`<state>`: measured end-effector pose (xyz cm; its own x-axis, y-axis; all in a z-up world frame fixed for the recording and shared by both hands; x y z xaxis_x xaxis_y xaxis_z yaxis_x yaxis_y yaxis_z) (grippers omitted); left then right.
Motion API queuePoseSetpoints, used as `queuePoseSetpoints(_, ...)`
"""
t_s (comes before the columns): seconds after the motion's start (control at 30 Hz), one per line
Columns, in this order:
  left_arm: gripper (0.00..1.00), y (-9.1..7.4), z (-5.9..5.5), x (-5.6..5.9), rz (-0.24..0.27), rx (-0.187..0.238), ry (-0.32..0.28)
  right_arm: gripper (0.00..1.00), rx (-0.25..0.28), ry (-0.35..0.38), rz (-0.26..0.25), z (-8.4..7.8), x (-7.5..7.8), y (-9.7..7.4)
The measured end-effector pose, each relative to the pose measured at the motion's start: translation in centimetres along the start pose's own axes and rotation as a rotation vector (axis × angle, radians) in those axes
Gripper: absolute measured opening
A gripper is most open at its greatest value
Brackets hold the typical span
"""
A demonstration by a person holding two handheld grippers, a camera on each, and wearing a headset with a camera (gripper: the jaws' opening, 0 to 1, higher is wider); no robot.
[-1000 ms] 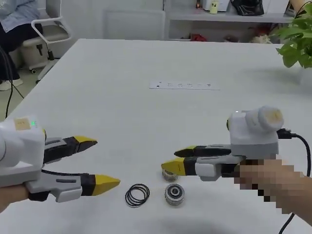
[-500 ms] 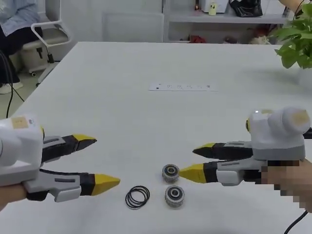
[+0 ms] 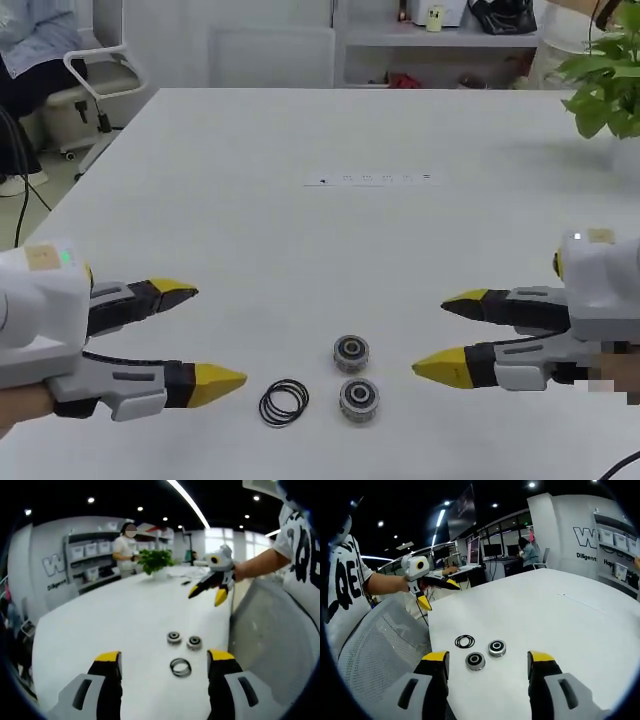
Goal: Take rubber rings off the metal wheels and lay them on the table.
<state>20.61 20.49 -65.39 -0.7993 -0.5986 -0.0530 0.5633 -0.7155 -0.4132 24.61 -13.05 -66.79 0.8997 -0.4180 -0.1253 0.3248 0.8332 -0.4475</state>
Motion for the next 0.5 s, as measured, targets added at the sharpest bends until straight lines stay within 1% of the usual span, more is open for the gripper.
queuePoseSetpoints(0.23,0.71,0.0,-0.1,0.2,-0.001,-0.008,0.003,0.67,-0.049,-0.045,-0.014,-1.4,-0.1,-0.9)
queuePoseSetpoints(0.33,0.71,0.0,-0.2,0.3,-0.001,-0.011,0.001,0.67,-0.062,-0.047,-0.02,-1.9,0.0,-1.1)
queuePoseSetpoints(0.5,0.71,0.0,-0.3,0.3,0.0,-0.014,0.001,0.68,-0.06,-0.035,-0.033,-2.3,0.4,-1.5)
Point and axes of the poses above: the centre of the closed fingertips' face, and the gripper's own axes: y roughly forward along the fingers, x roughly to its right, z roughly out of its top, the point moved 10 cm from there along -y, roughly backward along the fingers
